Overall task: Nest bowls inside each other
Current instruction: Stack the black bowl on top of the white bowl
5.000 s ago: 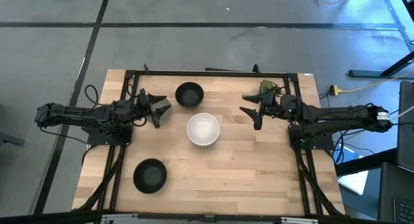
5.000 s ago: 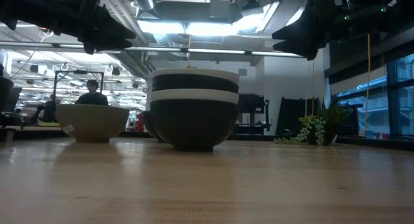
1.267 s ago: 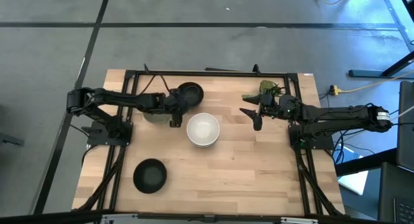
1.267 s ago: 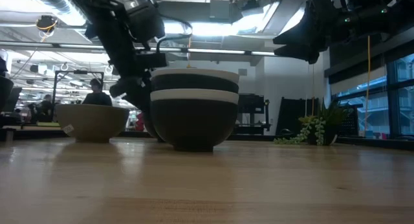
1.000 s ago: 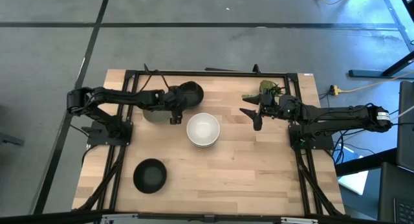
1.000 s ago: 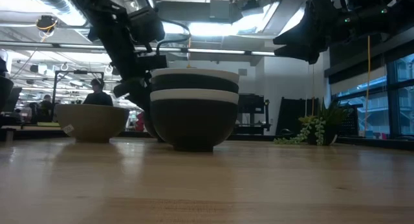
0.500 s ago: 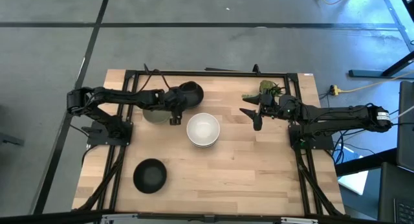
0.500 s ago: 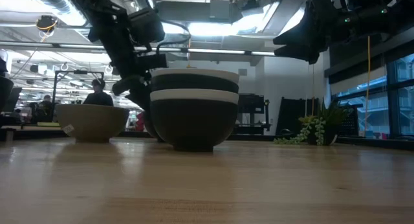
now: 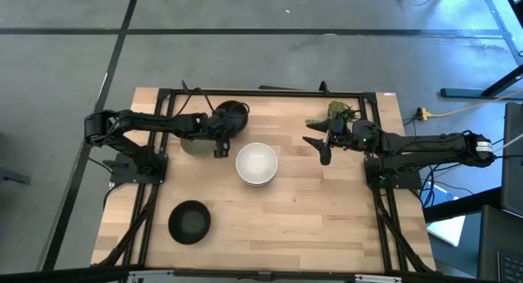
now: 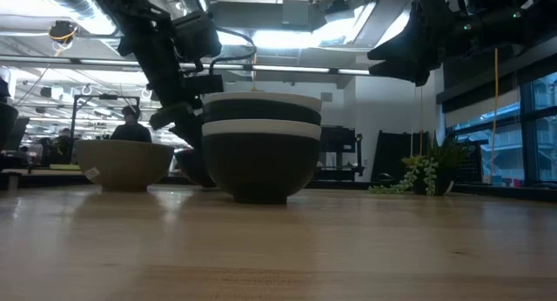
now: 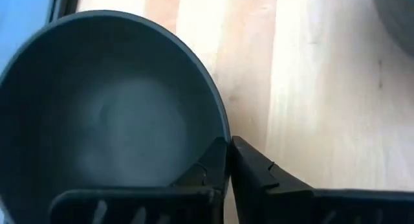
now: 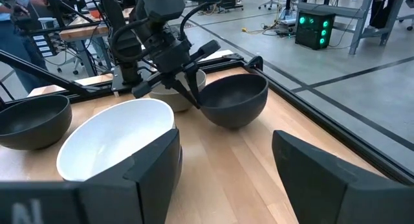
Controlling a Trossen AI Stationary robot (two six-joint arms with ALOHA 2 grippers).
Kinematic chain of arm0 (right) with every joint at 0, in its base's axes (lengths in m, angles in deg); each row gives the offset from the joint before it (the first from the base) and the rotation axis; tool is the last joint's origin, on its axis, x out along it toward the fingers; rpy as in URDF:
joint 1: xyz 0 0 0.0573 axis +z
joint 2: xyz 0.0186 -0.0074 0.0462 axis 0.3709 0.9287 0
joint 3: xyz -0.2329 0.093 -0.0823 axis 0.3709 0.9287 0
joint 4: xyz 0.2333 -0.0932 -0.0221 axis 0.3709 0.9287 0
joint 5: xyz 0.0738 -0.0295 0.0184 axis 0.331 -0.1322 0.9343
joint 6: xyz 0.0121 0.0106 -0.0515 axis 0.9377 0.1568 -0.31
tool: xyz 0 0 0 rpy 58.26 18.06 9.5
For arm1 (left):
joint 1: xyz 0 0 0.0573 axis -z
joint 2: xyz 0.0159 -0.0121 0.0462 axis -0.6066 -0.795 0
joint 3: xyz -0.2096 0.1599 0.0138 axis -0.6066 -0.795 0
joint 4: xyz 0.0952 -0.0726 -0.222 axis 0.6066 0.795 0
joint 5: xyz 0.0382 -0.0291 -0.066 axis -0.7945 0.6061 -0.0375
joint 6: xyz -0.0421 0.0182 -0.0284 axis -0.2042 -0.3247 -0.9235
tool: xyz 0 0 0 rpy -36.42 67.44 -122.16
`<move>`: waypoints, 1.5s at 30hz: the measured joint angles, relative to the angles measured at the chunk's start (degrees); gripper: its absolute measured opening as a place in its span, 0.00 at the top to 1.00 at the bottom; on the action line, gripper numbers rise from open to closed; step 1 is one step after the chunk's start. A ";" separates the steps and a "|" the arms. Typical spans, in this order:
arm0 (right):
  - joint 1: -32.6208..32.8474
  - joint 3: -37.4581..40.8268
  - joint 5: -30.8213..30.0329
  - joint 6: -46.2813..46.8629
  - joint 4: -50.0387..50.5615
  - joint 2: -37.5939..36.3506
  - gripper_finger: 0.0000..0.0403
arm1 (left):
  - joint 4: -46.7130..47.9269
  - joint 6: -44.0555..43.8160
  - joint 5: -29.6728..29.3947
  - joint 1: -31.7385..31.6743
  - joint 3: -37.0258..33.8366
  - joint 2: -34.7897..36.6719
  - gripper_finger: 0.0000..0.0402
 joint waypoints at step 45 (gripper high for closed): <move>0.00 0.02 0.02 4.70 0.00 0.01 0.38 | 30.35 -1.85 29.92 9.59 36.79 2.48 1.00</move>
